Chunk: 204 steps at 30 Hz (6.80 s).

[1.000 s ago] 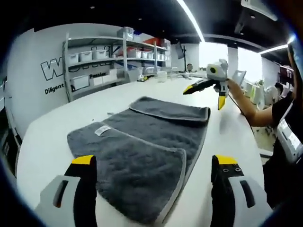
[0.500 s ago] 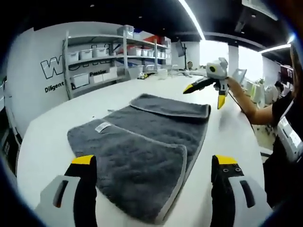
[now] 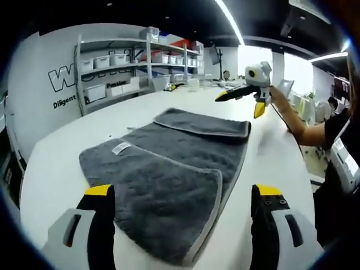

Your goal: Open the folded towel by lifting each exposed corner and separating the folded layers until the towel lies flat within the target outline without major curled edges

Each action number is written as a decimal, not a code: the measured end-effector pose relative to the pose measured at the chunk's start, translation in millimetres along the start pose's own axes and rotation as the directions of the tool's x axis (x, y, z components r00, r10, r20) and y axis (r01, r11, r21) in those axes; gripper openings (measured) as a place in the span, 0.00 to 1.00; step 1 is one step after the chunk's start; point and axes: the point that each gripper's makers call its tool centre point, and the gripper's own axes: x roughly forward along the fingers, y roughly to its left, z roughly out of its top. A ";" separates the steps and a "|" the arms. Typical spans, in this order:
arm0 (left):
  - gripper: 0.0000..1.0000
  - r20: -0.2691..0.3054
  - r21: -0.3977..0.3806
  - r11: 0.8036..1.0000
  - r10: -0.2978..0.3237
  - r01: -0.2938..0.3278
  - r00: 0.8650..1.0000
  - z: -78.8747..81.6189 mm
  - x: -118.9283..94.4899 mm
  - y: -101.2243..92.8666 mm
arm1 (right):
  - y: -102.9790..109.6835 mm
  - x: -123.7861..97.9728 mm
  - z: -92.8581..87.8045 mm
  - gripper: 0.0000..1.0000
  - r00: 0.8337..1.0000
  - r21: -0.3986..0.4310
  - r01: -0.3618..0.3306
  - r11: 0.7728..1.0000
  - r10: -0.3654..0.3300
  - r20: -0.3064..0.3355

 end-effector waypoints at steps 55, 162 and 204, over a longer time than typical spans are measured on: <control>0.95 -0.006 0.046 0.998 -0.039 0.040 0.999 3.1 -1.5 -16.5 | 5.5 40.7 -38.7 0.00 0.858 -0.327 0.124 0.937 -0.267 -0.439; 0.99 -0.021 0.056 0.998 -0.030 0.031 0.999 1.0 -3.0 -19.8 | -124.3 74.0 -51.4 0.25 0.826 -0.348 0.339 0.874 -0.454 -0.336; 0.98 -0.033 0.061 0.998 -0.024 0.026 0.999 -1.8 -2.3 -18.7 | -265.1 -57.6 -24.1 0.00 0.585 -0.480 0.581 0.657 -0.747 -0.316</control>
